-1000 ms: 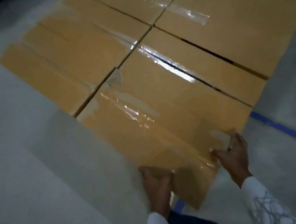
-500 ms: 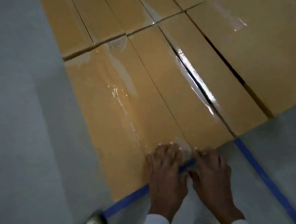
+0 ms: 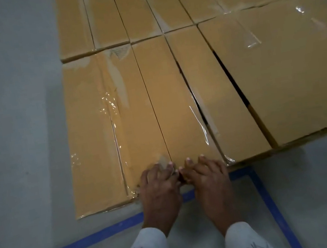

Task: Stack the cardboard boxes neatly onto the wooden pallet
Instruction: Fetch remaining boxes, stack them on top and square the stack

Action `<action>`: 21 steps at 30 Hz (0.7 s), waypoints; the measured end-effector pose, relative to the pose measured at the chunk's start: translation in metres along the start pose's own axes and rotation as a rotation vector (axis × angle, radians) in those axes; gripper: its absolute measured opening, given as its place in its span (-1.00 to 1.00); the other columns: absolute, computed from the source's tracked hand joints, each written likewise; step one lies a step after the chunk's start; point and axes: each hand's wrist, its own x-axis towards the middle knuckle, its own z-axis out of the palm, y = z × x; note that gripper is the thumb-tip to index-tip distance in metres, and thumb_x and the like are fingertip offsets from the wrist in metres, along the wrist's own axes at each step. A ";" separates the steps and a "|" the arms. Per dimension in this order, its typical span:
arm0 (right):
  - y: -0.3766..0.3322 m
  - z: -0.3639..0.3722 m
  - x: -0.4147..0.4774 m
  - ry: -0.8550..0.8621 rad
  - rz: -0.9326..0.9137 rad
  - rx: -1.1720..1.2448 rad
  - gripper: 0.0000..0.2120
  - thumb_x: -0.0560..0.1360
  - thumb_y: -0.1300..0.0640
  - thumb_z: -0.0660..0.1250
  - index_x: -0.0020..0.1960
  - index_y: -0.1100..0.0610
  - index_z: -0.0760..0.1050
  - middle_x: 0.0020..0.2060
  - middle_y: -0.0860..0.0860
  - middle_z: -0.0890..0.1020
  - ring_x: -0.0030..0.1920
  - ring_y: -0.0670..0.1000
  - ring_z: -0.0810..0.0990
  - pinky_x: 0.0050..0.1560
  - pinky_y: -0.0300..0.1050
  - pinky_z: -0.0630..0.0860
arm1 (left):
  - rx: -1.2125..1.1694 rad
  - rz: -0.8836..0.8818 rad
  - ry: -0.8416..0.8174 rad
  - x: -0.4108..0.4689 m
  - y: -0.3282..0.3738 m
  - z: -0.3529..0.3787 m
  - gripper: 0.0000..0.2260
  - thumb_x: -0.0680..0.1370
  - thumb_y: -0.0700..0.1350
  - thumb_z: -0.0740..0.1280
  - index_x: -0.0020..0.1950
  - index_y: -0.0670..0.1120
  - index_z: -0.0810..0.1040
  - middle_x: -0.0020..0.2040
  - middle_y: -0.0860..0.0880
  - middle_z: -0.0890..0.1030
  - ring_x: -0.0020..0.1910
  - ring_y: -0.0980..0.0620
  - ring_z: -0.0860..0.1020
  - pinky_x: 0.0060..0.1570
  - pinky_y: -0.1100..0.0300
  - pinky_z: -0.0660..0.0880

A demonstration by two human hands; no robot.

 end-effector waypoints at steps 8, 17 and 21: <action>-0.004 -0.012 0.010 -0.147 0.062 0.007 -0.49 0.23 0.26 0.69 0.10 -0.12 0.72 0.14 -0.09 0.72 0.19 0.17 0.66 0.12 0.13 0.49 | -0.057 0.047 0.171 -0.001 0.001 0.003 -0.69 0.25 -0.23 0.67 -0.04 -0.04 0.77 0.01 0.01 0.76 0.04 -0.24 0.69 -0.01 -0.13 0.63; -0.007 -0.011 0.011 -0.181 0.107 0.013 -0.40 0.07 0.25 0.76 0.05 -0.09 0.74 0.10 -0.06 0.74 0.15 0.18 0.70 0.15 0.08 0.43 | -0.095 0.049 0.250 -0.004 -0.002 0.009 -0.74 0.49 -0.09 0.28 -0.03 0.00 0.78 0.04 0.06 0.75 0.10 -0.18 0.70 0.05 -0.09 0.64; -0.011 -0.014 0.015 -0.163 0.107 -0.003 -0.46 0.15 0.23 0.73 0.07 -0.09 0.73 0.11 -0.06 0.73 0.17 0.19 0.68 0.13 0.10 0.45 | -0.077 0.044 0.230 -0.002 -0.001 0.007 -0.74 0.48 -0.11 0.28 -0.06 0.00 0.78 0.04 0.05 0.75 0.09 -0.18 0.71 0.07 -0.09 0.64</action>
